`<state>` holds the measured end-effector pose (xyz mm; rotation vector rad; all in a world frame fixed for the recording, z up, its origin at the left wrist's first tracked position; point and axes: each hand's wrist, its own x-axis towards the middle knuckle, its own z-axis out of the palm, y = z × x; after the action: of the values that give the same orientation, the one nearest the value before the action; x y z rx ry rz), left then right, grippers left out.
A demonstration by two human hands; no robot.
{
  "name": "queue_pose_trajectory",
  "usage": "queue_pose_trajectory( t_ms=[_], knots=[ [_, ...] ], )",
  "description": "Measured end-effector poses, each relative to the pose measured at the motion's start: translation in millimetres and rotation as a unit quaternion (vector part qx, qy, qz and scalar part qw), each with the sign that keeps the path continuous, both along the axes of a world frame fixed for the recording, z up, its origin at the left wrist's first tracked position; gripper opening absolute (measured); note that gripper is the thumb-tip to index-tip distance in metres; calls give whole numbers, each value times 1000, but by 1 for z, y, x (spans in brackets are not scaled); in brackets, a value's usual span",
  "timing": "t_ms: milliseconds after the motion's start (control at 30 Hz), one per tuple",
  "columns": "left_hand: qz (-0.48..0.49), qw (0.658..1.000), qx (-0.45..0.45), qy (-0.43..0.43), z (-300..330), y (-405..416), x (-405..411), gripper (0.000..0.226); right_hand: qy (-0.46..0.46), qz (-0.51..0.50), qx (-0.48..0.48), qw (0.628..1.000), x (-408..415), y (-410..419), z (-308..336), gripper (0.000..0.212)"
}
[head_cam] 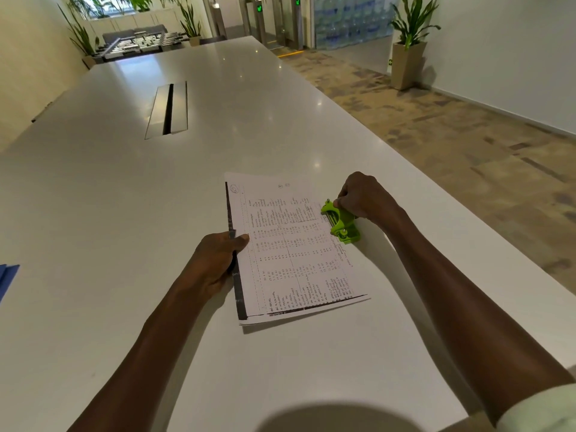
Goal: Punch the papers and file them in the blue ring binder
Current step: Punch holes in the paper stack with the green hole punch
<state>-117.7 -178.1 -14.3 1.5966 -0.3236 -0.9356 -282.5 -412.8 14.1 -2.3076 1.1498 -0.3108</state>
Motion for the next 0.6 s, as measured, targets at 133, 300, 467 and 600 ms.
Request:
queue_pose_trajectory(
  t_ms=[133,300,467,600],
  knots=[
    [-17,1000,2,-12,1,-6,-3,13,0,-1,0,1000,0,0,0,26],
    [-8,1000,6,0,-1,-11,-9,12,2,0,-5,1000,-1,1,1,27],
    [-5,1000,11,28,-4,-7,-14,12,3,-1,-5,1000,-2,0,2,28],
    [-2,999,10,40,-4,-7,-18,12,1,7,-1,1000,-2,-2,1,28]
  ],
)
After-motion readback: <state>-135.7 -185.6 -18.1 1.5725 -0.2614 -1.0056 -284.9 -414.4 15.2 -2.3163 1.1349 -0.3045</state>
